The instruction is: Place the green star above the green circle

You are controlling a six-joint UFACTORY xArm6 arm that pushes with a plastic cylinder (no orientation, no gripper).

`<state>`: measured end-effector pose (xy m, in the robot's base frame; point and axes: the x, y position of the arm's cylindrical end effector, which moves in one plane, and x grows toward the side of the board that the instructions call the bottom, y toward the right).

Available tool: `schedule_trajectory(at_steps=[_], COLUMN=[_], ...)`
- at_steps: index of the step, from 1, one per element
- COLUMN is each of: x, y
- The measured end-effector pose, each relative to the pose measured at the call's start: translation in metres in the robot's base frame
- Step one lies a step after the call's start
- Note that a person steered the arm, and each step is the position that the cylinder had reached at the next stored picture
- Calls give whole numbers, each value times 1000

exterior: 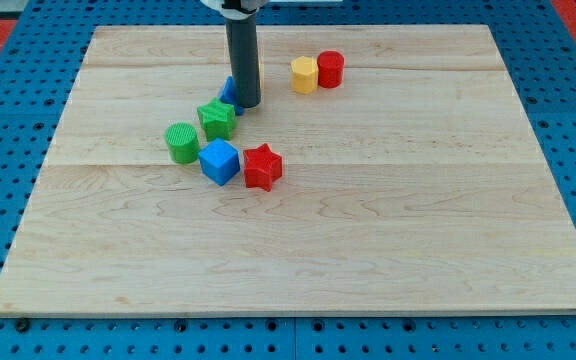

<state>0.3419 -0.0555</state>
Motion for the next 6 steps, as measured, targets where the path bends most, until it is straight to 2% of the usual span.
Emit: schedule_trajectory(at_steps=[2,3,4,6], x=[1,19,37,40], y=[-5,35,28,-44])
